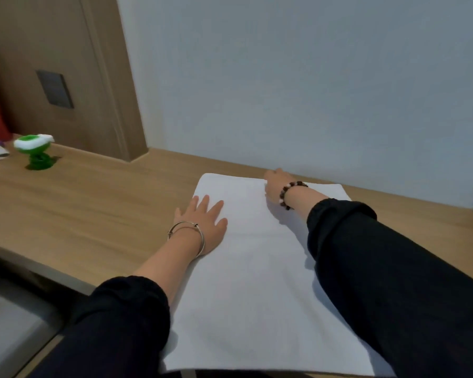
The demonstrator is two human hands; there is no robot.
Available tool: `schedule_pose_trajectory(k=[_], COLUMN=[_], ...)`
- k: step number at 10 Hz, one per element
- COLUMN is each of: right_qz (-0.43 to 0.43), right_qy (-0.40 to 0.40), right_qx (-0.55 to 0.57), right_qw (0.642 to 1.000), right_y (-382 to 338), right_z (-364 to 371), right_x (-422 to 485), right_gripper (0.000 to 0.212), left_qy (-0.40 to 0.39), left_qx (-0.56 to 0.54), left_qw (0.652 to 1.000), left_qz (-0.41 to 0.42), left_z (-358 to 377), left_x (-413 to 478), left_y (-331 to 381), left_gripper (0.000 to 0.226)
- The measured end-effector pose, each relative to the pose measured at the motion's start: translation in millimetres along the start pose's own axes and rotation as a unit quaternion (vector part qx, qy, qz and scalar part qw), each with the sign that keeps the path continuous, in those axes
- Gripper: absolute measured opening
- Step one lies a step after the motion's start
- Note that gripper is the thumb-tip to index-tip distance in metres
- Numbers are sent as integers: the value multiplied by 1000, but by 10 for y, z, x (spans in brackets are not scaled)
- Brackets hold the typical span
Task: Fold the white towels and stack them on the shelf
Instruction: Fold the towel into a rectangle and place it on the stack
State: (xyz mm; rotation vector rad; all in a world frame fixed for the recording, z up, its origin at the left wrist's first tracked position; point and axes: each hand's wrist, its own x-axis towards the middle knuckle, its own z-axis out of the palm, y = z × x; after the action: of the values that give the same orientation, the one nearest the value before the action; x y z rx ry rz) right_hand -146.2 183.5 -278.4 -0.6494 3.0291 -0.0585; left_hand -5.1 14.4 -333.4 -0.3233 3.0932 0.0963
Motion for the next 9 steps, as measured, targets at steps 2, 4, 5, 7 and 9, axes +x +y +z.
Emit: schedule_pose_trajectory(k=[2, 4, 5, 7, 9], right_qz=[4, 35, 68, 48, 10], right_qy=[-75, -129, -159, -106, 107], right_qx=[-53, -48, -67, -12, -36], right_qw=[996, 990, 983, 993, 994], right_y=[89, 99, 98, 80, 43], right_z=[-19, -139, -174, -251, -516], right_x=[433, 510, 501, 462, 132], right_gripper=[61, 65, 69, 33, 14], left_qy=[8, 11, 11, 6, 2], left_qx=[-11, -10, -15, -21, -43], left_qw=[1000, 1000, 1000, 1000, 998], left_qz=[-2, -1, -2, -2, -37], left_z=[40, 62, 60, 50, 4], left_x=[24, 20, 14, 21, 30], left_y=[-2, -3, 2, -3, 28], left_gripper=[57, 58, 58, 58, 64])
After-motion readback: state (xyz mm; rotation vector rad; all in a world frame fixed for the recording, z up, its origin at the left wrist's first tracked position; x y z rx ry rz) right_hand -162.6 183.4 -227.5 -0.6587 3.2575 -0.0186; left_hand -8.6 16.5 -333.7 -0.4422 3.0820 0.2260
